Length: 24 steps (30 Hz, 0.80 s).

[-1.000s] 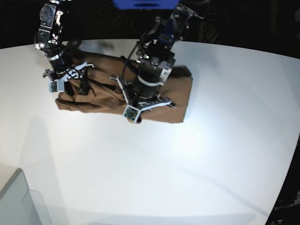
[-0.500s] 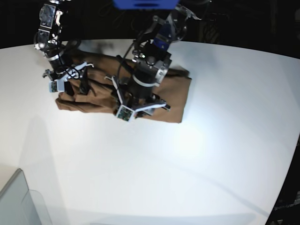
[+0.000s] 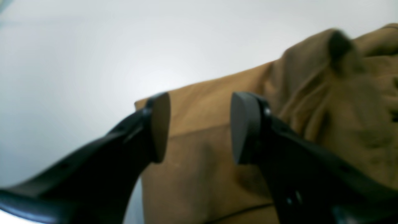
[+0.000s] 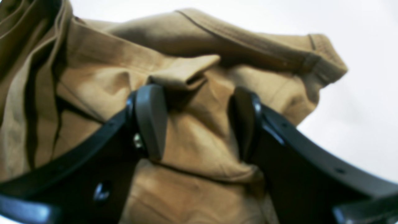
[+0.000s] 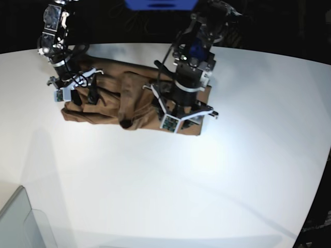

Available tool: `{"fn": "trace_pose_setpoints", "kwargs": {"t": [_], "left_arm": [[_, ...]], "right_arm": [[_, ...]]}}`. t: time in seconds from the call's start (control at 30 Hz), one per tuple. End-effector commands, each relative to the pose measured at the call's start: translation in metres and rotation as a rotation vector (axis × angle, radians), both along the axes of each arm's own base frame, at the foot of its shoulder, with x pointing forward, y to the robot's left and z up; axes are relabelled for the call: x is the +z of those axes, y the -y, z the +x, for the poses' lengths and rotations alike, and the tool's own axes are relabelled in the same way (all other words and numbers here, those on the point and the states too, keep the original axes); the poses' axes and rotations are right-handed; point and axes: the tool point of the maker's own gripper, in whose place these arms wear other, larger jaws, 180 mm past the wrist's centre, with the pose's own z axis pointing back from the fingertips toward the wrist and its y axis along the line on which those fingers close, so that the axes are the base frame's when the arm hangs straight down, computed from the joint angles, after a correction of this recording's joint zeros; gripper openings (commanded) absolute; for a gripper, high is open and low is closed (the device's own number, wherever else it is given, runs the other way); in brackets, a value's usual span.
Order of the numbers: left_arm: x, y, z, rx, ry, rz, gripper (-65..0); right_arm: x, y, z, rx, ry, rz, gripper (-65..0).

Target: Layout the t-shirt on the table in an organized manner, then fold the t-shirt properly

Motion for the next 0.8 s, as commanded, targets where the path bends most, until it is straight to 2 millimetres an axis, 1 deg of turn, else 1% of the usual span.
{"fn": "trace_pose_setpoints", "kwargs": {"t": [0.0,0.03,0.1,0.17,0.23,0.27,0.3,0.37,0.4,0.43,0.5,0.57,0.63,0.67,0.73,0.77], "left_arm": [[0.014,0.006,0.007,0.006,0.045,-0.034,-34.4],[0.012,0.004,0.007,0.021,0.033,-0.036,-34.4],[0.011,0.006,0.007,0.023,0.027,-0.043,-34.4],[0.012,0.013,0.005,0.001,0.027,-0.047,-34.4],[0.01,0.039,-0.006,-0.094,0.018,-0.045,-34.4],[0.005,0.051,-0.013,-0.152,0.004,-0.035,-34.4],[-0.001,0.062,-0.02,-0.205,-0.021,-0.022,-34.4],[-0.018,0.077,-0.036,-0.285,-0.093,0.01,-34.4],[-0.018,0.083,-0.038,-0.324,-0.099,0.022,-34.4],[-0.019,0.092,-0.045,-0.38,-0.105,0.03,-34.4],[-0.013,0.104,-0.053,-0.456,-0.089,0.033,-34.4],[0.006,0.107,-0.052,-0.477,-0.041,0.014,-34.4],[0.024,0.106,-0.051,-0.465,0.0,-0.011,-34.3],[0.031,0.1,-0.046,-0.445,0.02,-0.018,-34.3],[0.046,0.083,-0.032,-0.38,0.058,-0.031,-34.3],[0.049,0.072,-0.026,-0.347,0.064,-0.028,-34.3]], "right_arm": [[-0.017,-0.002,-0.014,0.032,-0.092,-0.032,-30.3],[-0.017,-0.002,-0.014,0.032,-0.092,-0.032,-30.3],[-0.016,-0.002,-0.014,0.032,-0.09,-0.031,-30.3],[-0.016,-0.002,-0.014,0.032,-0.09,-0.031,-30.3],[-0.016,-0.002,-0.014,0.032,-0.09,-0.031,-30.3],[-0.016,-0.002,-0.014,0.032,-0.09,-0.031,-30.3],[-0.016,-0.002,-0.014,0.032,-0.09,-0.031,-30.3],[-0.016,-0.002,-0.014,0.03,-0.09,-0.032,-30.3],[-0.016,-0.001,-0.014,0.029,-0.09,-0.032,-30.3],[-0.016,-0.001,-0.014,0.029,-0.09,-0.032,-30.3],[-0.016,-0.001,-0.013,0.029,-0.089,-0.034,-30.3],[-0.016,0.0,-0.013,0.026,-0.089,-0.035,-30.3],[-0.014,0.0,-0.013,0.027,-0.086,-0.037,-30.3],[-0.013,0.0,-0.012,0.028,-0.082,-0.038,-30.3],[-0.01,0.0,-0.011,0.029,-0.075,-0.04,-30.3],[-0.008,0.0,-0.01,0.03,-0.069,-0.043,-30.3]]}}
